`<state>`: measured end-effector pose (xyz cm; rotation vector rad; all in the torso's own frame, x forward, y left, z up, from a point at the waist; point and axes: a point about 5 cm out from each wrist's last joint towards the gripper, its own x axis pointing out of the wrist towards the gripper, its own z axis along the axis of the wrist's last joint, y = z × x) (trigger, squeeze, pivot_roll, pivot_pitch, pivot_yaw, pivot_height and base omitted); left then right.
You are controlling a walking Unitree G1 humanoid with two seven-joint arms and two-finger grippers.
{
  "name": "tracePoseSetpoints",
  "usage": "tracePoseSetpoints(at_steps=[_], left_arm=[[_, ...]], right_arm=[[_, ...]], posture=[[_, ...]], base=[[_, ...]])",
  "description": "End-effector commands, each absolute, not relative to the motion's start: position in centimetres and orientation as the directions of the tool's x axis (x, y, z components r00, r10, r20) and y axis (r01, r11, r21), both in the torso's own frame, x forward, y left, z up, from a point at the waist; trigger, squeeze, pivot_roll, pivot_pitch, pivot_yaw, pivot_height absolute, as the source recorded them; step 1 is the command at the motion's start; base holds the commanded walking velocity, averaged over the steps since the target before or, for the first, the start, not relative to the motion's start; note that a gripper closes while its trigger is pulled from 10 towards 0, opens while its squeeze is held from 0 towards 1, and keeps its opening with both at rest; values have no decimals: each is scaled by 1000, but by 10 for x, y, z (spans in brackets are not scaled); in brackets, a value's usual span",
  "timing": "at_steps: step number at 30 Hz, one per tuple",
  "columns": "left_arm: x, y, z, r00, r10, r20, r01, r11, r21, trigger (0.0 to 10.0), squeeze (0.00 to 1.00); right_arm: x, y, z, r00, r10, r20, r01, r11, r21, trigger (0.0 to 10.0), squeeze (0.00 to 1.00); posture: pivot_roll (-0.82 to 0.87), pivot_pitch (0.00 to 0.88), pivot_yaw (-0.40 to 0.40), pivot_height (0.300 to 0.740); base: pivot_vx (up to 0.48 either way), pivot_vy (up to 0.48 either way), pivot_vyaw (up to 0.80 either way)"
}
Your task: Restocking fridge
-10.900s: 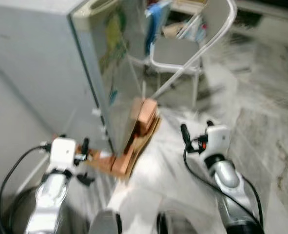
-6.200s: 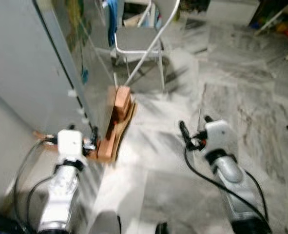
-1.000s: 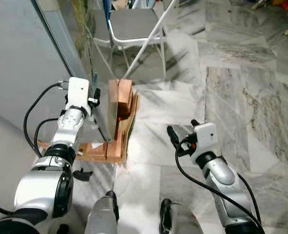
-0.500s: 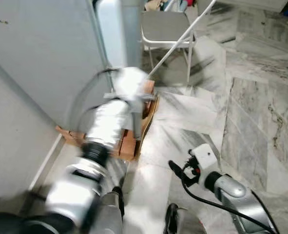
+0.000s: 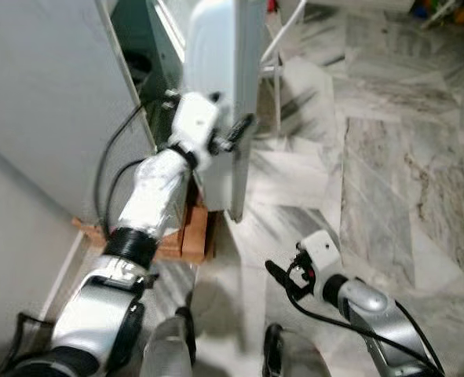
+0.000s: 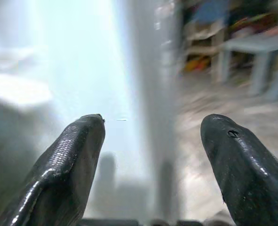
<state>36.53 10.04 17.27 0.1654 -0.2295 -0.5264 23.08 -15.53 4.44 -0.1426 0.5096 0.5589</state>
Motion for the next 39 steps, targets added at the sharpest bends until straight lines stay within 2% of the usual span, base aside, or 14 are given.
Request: tracePoseSetpoints(at_steps=[1,5,11,17,29,39], left_arm=[[366,107,164,869,-473,143,439,872,216,10000,0],[361,131,141,924,-377,68,351,905,240,10000,0],[342,143,121,933,-356,51,341,920,194,10000,0],[337,142,111,936,-351,29,339,921,190,10000,0],[370,116,134,935,-355,16,346,919,191,10000,0],[371,118,129,936,-351,8,342,918,202,10000,0]], right_arm=[[230,-156,43,721,477,-502,-543,839,17,10000,0],[232,-154,47,725,490,-484,-554,832,12,10000,0],[239,-151,63,793,473,-383,-522,852,-28,10000,0],[242,-149,64,798,472,-375,-518,855,-26,10000,0],[246,-142,66,805,476,-354,-521,853,-38,10000,0],[246,-142,64,810,469,-351,-510,860,-27,10000,0]], posture=[[51,145,-2,740],[48,145,-5,740],[42,147,-4,740],[51,149,-13,740],[33,143,-5,740],[40,146,-3,740]], base=[[0,0,0],[0,0,0],[101,0,0],[472,0,0],[480,0,0],[28,0,0]])
